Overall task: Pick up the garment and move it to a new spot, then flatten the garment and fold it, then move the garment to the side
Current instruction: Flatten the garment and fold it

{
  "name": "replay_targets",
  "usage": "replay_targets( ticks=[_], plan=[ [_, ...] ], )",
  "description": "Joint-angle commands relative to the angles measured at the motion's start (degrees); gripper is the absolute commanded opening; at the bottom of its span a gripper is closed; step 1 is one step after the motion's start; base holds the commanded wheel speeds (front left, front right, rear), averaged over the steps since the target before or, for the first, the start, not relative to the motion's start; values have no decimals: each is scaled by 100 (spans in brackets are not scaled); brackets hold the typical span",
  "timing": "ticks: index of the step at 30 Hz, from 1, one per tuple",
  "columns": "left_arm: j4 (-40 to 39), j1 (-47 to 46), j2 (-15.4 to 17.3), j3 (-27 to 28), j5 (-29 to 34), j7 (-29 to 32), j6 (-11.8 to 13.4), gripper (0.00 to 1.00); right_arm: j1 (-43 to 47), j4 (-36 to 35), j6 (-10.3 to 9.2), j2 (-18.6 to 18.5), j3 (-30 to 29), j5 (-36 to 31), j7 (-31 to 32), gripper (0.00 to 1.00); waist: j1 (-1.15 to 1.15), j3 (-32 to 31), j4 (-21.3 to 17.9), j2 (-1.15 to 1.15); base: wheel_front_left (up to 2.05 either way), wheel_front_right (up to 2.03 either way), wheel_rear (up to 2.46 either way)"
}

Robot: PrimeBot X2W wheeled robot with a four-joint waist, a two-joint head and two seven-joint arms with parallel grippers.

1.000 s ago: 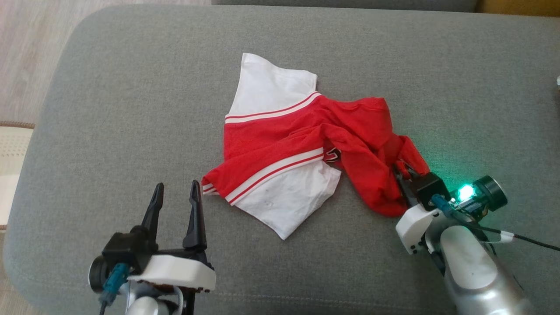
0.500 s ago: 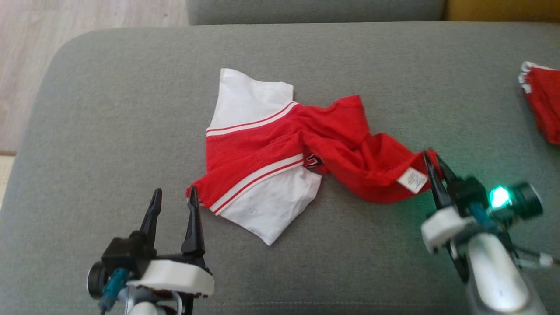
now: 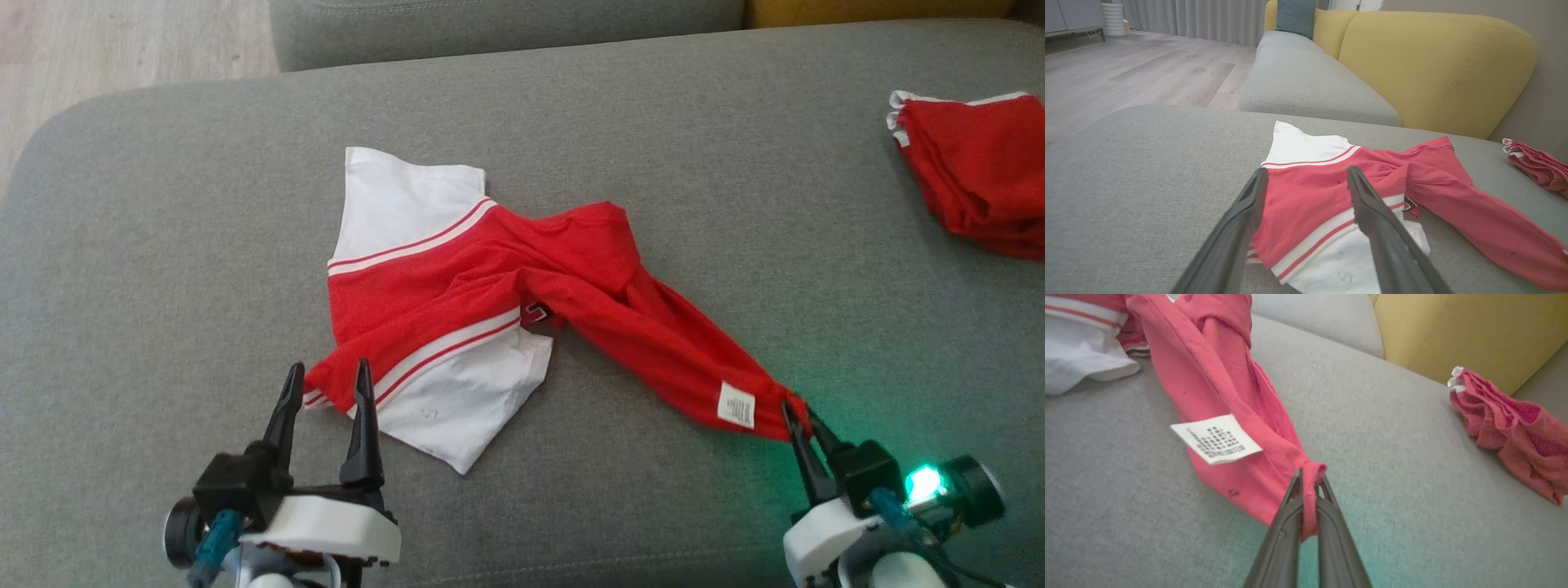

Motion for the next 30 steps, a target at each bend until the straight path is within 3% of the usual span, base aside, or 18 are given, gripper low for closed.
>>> replay_targets(
  ticks=[1, 2, 9, 15, 20, 30],
  plan=[
    [-184, -156, -26, 195, 49, -70, -17, 100, -38, -94, 37, -47, 147, 34, 24, 89, 0, -5, -11, 0, 0, 0, 0],
    [-178, -158, -26, 195, 49, -70, -20, 100, -8, -15, 37, -55, 154, 39, 54, 100, 0, -10, -20, 0, 0, 0, 0],
    [-160, -154, -26, 172, 18, -70, -14, 100, 28, 159, 37, -209, 198, 197, 114, 100, 0, -49, 9, 0, 0, 0, 0],
    [-169, -132, -26, 117, -30, -70, 20, 100, -250, -607, 37, -403, 375, 582, 262, 100, 0, -117, 162, 0, 0, 0, 0],
    [-176, -174, -26, 86, -69, -70, 39, 100, -791, -948, 37, -745, 861, 841, 821, 100, 0, -130, 393, 0, 0, 0, 0],
    [-192, -276, -26, -6, -153, -70, 82, 100, -2264, 122, 37, -1520, 2214, 1935, 1907, 100, 0, 73, 1030, 0, 0, 0, 0]
  ],
)
